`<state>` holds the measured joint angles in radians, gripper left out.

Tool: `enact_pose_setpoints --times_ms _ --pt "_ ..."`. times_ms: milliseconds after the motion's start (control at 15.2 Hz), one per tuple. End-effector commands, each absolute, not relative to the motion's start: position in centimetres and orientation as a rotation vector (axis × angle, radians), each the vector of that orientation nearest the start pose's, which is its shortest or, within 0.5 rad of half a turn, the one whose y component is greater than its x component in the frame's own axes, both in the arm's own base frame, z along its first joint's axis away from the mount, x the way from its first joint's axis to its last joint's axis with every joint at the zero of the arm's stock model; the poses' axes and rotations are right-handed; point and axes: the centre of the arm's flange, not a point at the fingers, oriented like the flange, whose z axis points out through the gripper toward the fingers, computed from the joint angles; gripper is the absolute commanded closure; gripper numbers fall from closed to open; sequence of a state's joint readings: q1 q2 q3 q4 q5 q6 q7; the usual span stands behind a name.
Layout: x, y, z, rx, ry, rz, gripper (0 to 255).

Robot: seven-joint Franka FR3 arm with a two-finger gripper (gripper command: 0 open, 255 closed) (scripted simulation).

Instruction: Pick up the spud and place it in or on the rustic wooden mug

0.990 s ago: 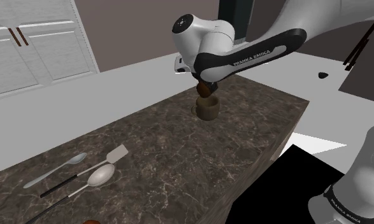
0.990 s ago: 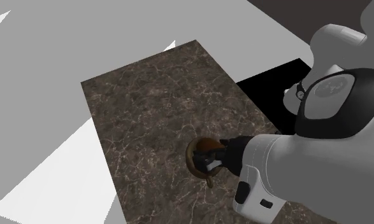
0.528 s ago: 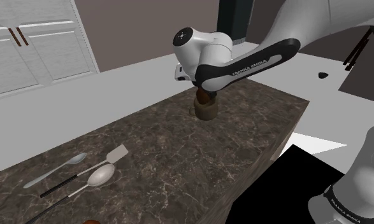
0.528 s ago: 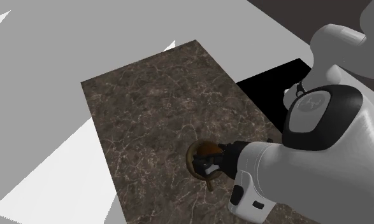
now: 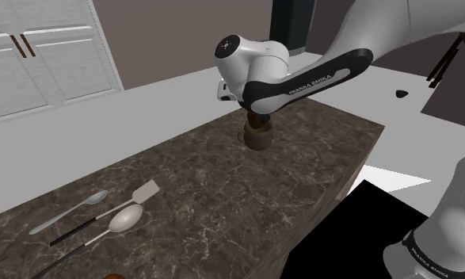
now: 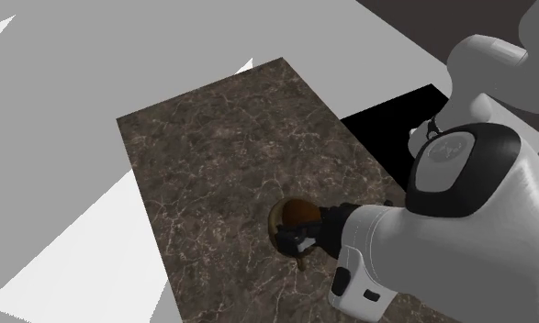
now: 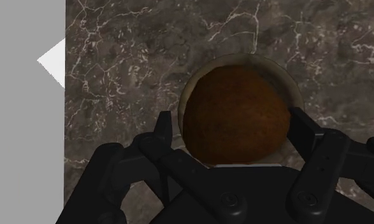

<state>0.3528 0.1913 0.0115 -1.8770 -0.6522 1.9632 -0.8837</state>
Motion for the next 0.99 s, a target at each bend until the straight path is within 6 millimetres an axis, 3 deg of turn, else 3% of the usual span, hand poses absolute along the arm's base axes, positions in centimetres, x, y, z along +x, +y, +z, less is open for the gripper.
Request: enact_pose_setpoints --times_ms 0,198,462,924 --pt "57.5 17.7 41.3 1.857 1.796 -0.33 0" --pt "57.5 17.7 41.2 1.857 1.796 -0.33 0" --pt "56.6 20.3 45.4 1.857 1.796 -0.33 0" --pt "56.6 20.3 45.4 1.857 1.796 -0.33 0"
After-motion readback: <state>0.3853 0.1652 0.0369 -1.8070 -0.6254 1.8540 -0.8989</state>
